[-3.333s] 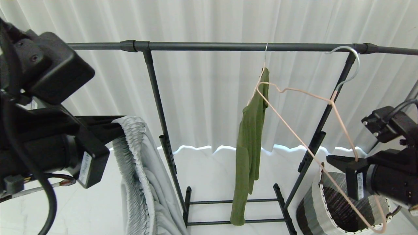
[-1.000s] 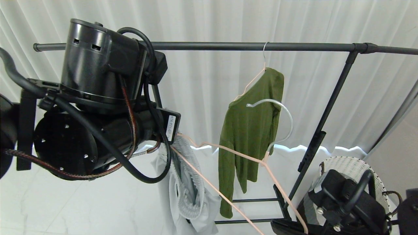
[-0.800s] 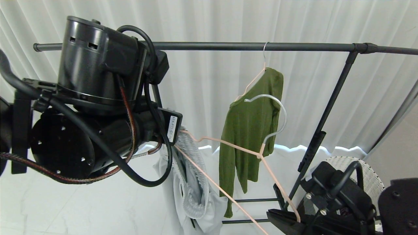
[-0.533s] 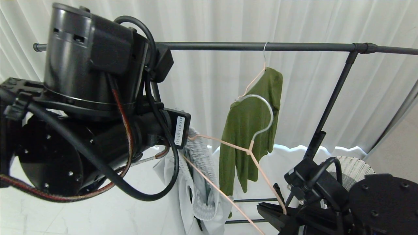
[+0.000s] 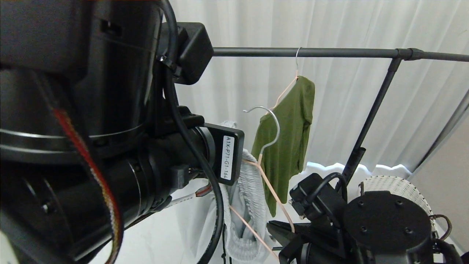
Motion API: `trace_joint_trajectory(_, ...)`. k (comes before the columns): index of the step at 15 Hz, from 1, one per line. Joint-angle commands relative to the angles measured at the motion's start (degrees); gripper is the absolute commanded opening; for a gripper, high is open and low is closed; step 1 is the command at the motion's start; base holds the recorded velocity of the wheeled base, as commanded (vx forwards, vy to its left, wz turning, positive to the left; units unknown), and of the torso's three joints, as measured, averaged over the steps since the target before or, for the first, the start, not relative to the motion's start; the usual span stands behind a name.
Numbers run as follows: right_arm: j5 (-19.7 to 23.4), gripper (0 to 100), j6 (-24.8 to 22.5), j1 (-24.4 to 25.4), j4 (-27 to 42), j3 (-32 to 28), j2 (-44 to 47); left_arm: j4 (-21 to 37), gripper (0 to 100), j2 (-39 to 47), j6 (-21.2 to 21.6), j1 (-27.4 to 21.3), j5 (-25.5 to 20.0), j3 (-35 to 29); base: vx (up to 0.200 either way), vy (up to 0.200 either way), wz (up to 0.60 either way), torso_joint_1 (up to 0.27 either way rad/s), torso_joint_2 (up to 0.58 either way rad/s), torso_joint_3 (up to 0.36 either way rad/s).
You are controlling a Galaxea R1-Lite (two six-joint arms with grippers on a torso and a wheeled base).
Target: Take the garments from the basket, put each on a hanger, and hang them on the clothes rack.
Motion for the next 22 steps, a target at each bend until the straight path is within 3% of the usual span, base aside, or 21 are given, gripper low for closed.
trace_joint_trajectory(1, -0.20, 0, 0.01, 0.03, -1.02, -0.20, 1.24, 0.01, 0, -0.03, -0.01, -0.55, -0.04, 0.06, 0.000, 0.000, 0.00, 0.000, 0.00, 0.000)
trace_joint_trajectory(9, -5.65, 0, -1.66, 0.12, -7.88, -0.29, 1.32, 0.01, 0, 0.41, -0.10, -0.73, -0.22, 1.20, 0.000, 0.000, 0.00, 0.000, 0.00, 0.000)
trace_joint_trajectory(22, -7.50, 0, -9.84, 0.12, -21.15, 0.15, 1.94, 0.01, 0, 0.06, -0.10, -0.64, -0.04, 2.17, 0.000, 0.000, 0.00, 0.000, 0.00, 0.000)
